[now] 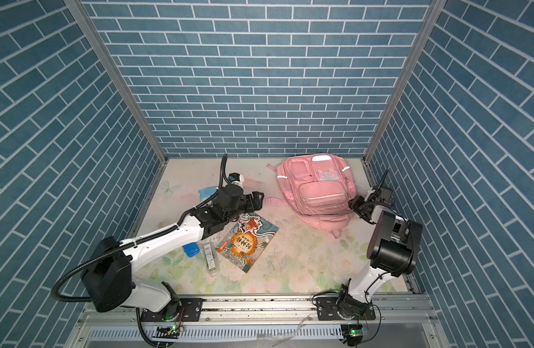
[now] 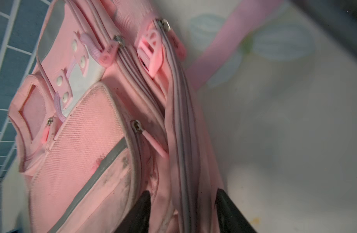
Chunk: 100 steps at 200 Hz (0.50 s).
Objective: Pack books, pencil case, and school supplies into a backpack
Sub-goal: Move the student bag to the top-center of the table.
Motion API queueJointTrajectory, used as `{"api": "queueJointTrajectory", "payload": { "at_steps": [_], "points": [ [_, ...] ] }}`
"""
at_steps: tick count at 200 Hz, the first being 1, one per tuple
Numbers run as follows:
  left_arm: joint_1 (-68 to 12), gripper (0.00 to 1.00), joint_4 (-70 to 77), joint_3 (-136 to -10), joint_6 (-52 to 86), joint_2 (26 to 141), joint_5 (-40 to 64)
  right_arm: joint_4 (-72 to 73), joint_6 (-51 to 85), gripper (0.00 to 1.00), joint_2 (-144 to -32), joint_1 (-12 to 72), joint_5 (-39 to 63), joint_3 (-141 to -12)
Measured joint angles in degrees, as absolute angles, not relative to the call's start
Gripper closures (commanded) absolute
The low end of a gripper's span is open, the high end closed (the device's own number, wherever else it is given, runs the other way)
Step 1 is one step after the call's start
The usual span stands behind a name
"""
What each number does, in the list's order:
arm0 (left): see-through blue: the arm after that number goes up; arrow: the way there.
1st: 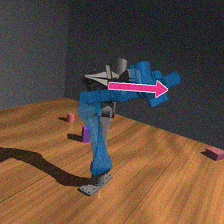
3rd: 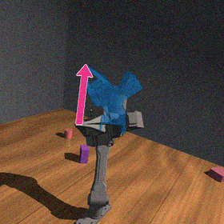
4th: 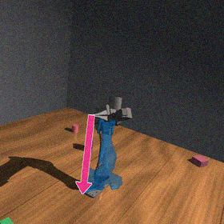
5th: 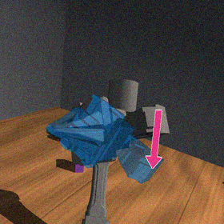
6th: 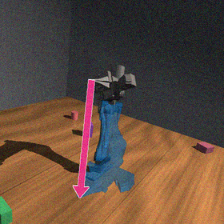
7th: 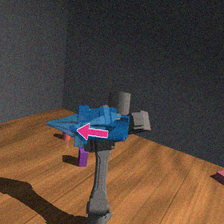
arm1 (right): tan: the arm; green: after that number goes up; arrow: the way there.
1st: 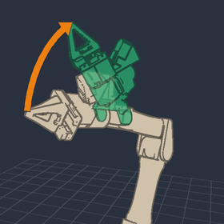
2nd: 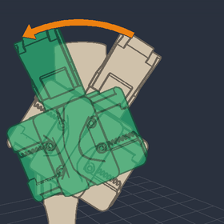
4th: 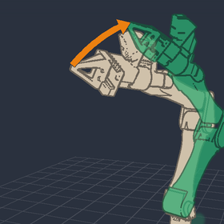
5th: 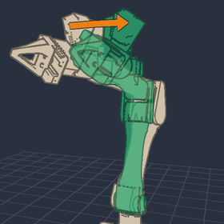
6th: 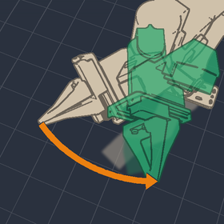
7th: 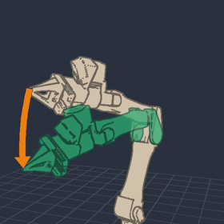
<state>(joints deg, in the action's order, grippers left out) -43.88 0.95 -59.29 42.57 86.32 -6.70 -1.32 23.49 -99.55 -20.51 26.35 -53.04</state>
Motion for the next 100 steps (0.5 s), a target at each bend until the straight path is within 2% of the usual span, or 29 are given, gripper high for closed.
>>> {"api": "queueJointTrajectory", "payload": {
  "at_steps": [29,71,100],
  "points": [
    [-44.6,0.13,-1.3,-64.6,45.5,91.9,-2.5,2.6,25.9,0.83,-98.6,-20.1,30.2,-48.0],
    [-44.8,0.13,-8.0,-76.8,43.6,99.9,1.2,11.6,35.0,1.0,-87.7,-14.6,31.4,-32.8],
    [-44.9,0.13,-13.0,-84.6,40.4,104.3,2.6,16.2,42.6,1.0,-79.6,-10.0,29.8,-24.6]
  ]
}}
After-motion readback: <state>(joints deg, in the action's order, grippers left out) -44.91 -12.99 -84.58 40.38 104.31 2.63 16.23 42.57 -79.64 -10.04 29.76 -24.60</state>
